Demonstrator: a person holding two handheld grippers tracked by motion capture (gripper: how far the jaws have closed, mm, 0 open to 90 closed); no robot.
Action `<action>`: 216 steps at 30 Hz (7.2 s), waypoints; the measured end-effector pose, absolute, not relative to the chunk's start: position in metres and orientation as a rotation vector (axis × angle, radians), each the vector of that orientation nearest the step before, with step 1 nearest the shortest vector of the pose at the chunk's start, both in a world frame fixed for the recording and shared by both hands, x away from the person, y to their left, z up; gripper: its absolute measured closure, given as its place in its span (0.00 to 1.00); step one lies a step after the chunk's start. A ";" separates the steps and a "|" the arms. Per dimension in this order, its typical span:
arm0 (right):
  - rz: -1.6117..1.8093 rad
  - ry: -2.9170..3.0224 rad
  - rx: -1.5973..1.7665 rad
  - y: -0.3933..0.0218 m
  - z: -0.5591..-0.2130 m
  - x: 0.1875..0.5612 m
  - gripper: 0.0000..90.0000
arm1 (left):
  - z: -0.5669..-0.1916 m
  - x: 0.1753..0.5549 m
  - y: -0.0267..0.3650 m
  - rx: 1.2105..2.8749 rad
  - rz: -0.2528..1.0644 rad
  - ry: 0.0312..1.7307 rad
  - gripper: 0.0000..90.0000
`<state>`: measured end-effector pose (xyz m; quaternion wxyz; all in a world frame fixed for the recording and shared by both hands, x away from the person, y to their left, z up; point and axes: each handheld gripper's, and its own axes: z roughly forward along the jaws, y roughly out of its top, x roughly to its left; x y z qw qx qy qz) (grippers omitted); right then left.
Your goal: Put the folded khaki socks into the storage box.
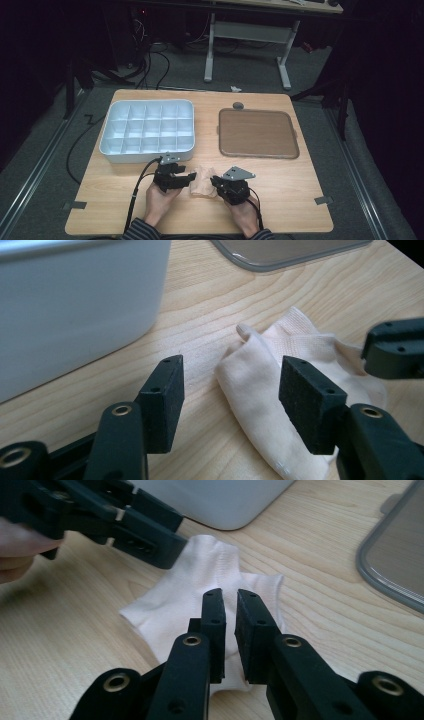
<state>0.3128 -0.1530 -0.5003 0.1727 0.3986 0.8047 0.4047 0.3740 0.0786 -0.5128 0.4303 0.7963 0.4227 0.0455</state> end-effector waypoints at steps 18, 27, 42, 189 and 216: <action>1.052 2.353 1.127 -0.139 -0.523 0.314 0.94 | -0.528 0.383 0.069 2.011 0.042 1.082 0.61; 1.051 2.356 1.127 -0.140 -0.526 0.314 0.94 | -0.528 0.382 0.065 2.017 0.009 1.059 0.79; 1.063 2.361 1.126 -0.140 -0.527 0.313 0.95 | -0.514 0.375 0.075 1.970 -0.016 1.003 0.95; 1.194 2.360 1.107 -0.135 -0.507 0.315 0.78 | -0.507 0.399 0.053 2.032 -0.035 0.862 0.98; 1.035 2.429 1.035 -0.128 -0.524 0.314 0.97 | -0.516 0.404 0.050 2.031 -0.010 0.869 0.98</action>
